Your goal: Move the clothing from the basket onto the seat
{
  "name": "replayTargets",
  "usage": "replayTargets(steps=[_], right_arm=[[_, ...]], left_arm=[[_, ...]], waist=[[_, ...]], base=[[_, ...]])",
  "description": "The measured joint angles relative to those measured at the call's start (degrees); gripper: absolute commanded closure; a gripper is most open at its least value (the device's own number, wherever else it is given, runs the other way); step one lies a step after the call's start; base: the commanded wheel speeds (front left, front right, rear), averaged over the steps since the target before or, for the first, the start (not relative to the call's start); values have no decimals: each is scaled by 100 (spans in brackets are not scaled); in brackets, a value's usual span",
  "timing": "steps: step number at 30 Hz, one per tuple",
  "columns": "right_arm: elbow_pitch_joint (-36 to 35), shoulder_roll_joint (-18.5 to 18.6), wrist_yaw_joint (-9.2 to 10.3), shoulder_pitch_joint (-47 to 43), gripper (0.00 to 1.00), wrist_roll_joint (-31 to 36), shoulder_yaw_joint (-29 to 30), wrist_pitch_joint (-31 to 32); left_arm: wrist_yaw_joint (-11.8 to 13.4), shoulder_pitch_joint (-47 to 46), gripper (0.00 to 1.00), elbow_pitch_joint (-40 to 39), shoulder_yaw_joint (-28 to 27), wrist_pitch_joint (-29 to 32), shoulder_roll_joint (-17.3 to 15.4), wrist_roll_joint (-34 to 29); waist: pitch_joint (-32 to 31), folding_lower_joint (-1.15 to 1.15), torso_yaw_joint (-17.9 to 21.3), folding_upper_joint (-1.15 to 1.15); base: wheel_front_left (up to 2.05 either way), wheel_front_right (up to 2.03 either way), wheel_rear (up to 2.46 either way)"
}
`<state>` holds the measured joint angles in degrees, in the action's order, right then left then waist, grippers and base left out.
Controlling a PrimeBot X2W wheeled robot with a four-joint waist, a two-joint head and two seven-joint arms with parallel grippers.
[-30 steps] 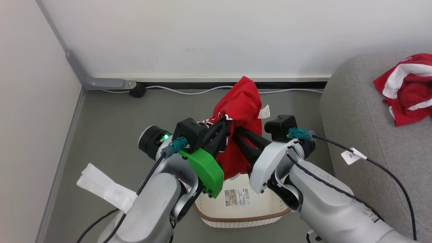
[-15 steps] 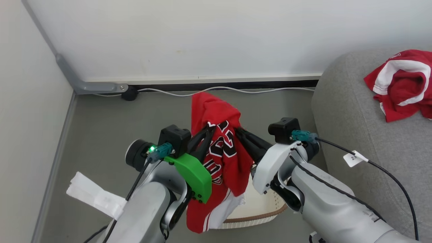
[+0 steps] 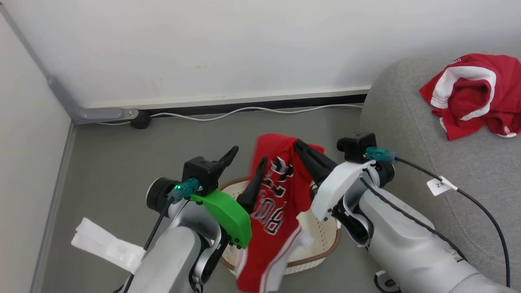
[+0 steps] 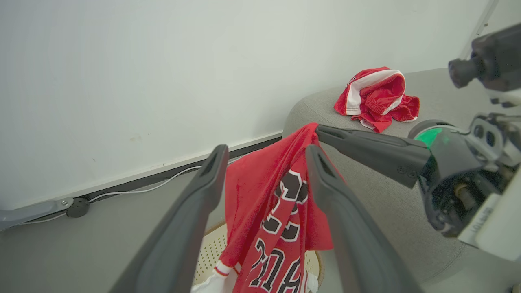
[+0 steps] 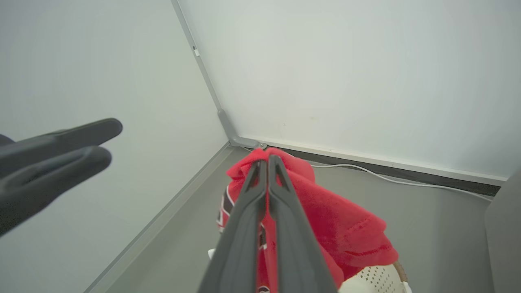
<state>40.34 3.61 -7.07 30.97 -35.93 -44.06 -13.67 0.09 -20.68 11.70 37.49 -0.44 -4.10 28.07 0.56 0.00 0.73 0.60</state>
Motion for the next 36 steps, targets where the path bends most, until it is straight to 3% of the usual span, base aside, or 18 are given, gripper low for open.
replayTargets(steps=[12, 17, 24, 36], right_arm=[[-471, 249, 14, 215, 100, 52, 615, -44], [-829, 452, 119, 252, 100, 171, 950, -48], [-1399, 687, 267, 273, 100, 405, 1307, -49], [-2126, 1080, 301, 371, 100, 617, 1595, -86]], left_arm=[[46, 158, 0, -219, -41, -153, -109, 0], [45, 204, 0, -289, -33, -214, -166, -1], [34, 228, 0, -382, -18, -270, -233, -4], [34, 310, 0, -517, 8, -315, -244, -18]], waist=[[63, 0, 381, 0], [100, 0, 628, 0], [149, 0, 1078, 0], [267, 0, 1973, 0]], base=[[0, 0, 0], [0, 0, 0], [0, 0, 0], [0, 0, 0]])
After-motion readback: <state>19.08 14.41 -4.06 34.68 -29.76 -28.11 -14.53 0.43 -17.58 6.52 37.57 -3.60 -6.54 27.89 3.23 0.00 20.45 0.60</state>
